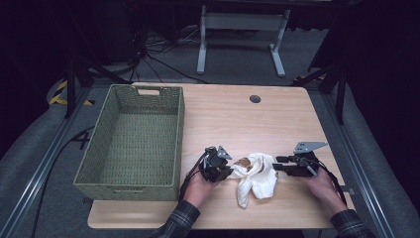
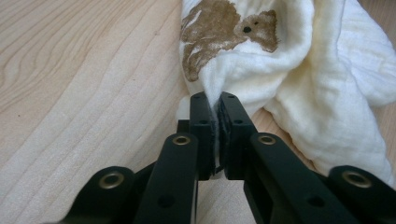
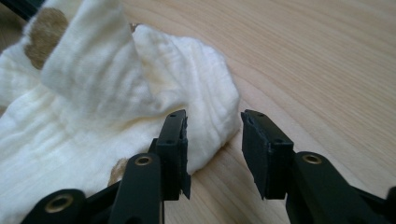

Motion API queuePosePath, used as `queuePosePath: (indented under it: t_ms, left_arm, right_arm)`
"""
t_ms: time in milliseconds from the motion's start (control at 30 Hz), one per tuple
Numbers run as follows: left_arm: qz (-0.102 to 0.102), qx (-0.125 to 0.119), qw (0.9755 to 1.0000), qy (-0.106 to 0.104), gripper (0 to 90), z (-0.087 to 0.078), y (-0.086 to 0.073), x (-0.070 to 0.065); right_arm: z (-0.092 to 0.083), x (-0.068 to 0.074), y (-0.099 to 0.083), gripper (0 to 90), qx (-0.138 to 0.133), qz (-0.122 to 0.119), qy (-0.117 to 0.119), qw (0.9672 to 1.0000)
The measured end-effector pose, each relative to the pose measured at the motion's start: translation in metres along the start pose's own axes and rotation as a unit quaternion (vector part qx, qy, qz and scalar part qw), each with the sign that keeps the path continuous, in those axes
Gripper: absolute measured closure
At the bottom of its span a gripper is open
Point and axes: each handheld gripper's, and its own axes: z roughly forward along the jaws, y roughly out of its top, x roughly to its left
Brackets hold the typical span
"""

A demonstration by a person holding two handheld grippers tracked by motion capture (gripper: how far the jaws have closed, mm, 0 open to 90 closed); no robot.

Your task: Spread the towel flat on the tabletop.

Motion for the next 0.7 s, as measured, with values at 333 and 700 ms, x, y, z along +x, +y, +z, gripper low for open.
queuePosePath:
  t_ms: [333, 700]
  left_arm:
    - [-0.014, -0.025, 0.9994, 0.02, 87.2, -0.009, 0.011, 0.003]
    - [-0.036, -0.053, 0.9965, 0.054, 87.4, -0.014, 0.028, 0.017]
  right_arm:
    - [-0.003, -0.001, 0.001, 88.6, 0.015, 0.0, -0.017, 0.9997]
    - [-0.031, -0.016, 0.006, 89.4, -0.017, -0.002, -0.048, 0.9987]
